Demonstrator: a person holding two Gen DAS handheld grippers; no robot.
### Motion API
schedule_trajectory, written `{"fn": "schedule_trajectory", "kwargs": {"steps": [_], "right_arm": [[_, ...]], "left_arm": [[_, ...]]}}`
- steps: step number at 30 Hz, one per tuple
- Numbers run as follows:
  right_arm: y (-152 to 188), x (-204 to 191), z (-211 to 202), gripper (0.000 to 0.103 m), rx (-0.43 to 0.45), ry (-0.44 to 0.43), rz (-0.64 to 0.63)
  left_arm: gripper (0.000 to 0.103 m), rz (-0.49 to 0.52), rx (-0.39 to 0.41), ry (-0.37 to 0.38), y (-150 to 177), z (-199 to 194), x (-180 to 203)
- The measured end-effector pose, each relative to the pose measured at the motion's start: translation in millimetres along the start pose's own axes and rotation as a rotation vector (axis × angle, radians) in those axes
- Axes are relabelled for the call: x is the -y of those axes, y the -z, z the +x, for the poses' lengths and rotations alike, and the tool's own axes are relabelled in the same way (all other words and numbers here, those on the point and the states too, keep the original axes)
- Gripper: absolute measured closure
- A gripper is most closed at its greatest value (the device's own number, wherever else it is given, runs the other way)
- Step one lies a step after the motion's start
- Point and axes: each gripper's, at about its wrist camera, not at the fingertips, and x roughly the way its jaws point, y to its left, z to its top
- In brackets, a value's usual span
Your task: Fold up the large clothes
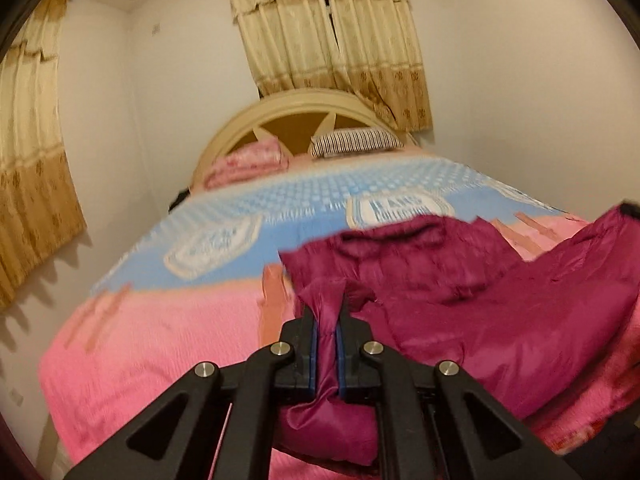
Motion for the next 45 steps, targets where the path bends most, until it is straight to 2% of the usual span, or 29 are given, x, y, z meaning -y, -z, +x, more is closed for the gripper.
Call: {"fn": "schedule_trajectory", "kwargs": {"steps": [5,8,12,17,18,20,21,23,24,25,26,27,29,32,35,37,39,40,45], "right_arm": [[-54.4,3.6,53.1,0.095,0.057,0.013,-0.022],[-79.9,5.7,97.5,0.095,0.061,0.046,-0.050],[-99.6,21.9,156.2,0.096,0.039,0.102,-0.055],[-101.2,53.4,215.2,0.096,-0.028,0.115,0.012],[-99.7,57.5,224.6,0.096,-0.038,0.121,0.017],[-98.0,63.1,239.8,0.096,-0.053,0.134,0.019],[-95.4,64.0,244.4,0.096,-0.059,0.137,0.021],[-94.8,66.5,258.2,0.096,-0.070,0.141,0.026],[-94.7,67.8,264.5,0.096,-0.075,0.142,0.026],[-95.4,68.9,271.0,0.096,-0.081,0.141,0.026],[-96.1,70.4,280.1,0.096,-0.090,0.141,0.023],[-95.5,71.1,288.7,0.096,-0.098,0.147,0.017],[-94.9,71.3,302.5,0.095,-0.110,0.155,0.009],[-91.8,73.9,323.0,0.094,-0.119,0.167,0.015],[-92.0,77.5,342.8,0.094,-0.130,0.189,0.019],[-93.3,80.6,352.6,0.085,-0.131,0.196,0.034],[-95.1,84.2,352.5,0.032,-0.098,0.223,0.050],[-95.3,85.7,350.3,0.026,-0.075,0.227,0.061],[-89.6,59.2,342.1,0.025,-0.063,0.218,-0.015]], "left_arm": [[0.097,-0.056,-0.017,-0.064,-43.3,81.5,-24.0],[0.097,-0.019,-0.022,-0.128,-56.1,127.5,-20.7],[0.097,0.038,-0.048,-0.184,-57.2,176.3,-9.2],[0.096,-0.009,-0.134,-0.171,-54.9,243.5,-14.8],[0.093,-0.019,-0.143,-0.172,-55.4,254.4,-15.9],[0.093,-0.061,-0.173,-0.143,-52.7,273.0,-19.8],[0.086,-0.113,-0.184,-0.124,-50.9,280.4,-26.5],[0.059,-0.219,-0.174,-0.112,-47.3,283.7,-38.2],[0.033,-0.249,-0.162,-0.129,-48.0,285.2,-43.4],[0.018,-0.277,-0.135,-0.200,-48.4,284.4,-49.6],[0.016,-0.288,-0.107,-0.242,-48.9,282.9,-49.9],[0.016,-0.293,-0.095,-0.252,-48.8,281.0,-51.0],[0.016,-0.290,-0.098,-0.283,-53.4,287.9,-49.5],[0.015,-0.304,-0.092,-0.370,-59.3,295.4,-51.9],[0.015,-0.361,-0.093,-0.401,-69.0,302.2,-65.4],[0.014,-0.382,-0.113,-0.404,-74.1,307.9,-73.0],[0.014,-0.388,-0.122,-0.411,-75.5,313.3,-76.0],[0.014,-0.391,-0.125,-0.415,-75.1,313.8,-74.8],[0.014,-0.393,-0.102,-0.471,-68.1,302.6,-56.1]]}}
